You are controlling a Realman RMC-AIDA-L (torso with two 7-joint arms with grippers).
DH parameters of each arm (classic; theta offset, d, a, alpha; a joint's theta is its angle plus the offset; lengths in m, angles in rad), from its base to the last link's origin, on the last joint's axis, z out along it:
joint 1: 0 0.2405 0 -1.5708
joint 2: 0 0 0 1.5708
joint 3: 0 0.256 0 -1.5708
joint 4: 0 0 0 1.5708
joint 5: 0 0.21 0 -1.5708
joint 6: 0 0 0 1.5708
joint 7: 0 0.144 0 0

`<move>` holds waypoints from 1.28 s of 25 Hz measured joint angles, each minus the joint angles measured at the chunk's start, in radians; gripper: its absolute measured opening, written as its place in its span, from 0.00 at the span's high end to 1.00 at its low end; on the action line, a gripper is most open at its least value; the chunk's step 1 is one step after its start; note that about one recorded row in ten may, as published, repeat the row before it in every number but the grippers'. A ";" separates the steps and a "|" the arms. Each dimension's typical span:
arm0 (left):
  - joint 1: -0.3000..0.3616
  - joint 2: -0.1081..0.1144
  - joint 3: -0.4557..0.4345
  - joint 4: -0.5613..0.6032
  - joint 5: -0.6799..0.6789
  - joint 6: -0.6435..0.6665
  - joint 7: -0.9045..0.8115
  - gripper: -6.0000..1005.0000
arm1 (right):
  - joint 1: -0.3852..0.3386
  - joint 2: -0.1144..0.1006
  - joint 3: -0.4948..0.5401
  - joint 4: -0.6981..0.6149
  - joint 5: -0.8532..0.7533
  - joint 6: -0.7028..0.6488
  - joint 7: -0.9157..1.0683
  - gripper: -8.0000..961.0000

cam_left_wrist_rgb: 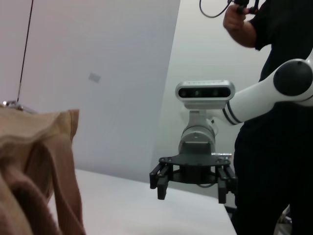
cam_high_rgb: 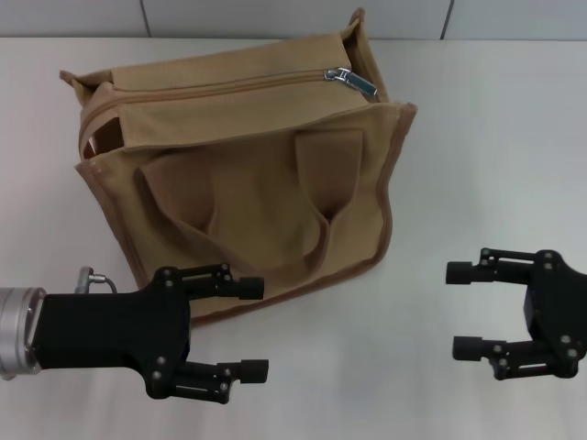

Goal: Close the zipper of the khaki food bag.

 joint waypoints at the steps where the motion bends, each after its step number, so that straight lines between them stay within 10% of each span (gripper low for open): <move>1: 0.001 -0.002 0.005 -0.001 0.007 -0.015 0.009 0.16 | 0.000 0.005 0.000 0.001 -0.004 0.005 -0.006 0.18; 32: -0.004 -0.007 0.004 -0.002 0.031 -0.037 0.013 0.16 | -0.008 0.050 0.000 0.044 -0.061 0.062 -0.093 0.18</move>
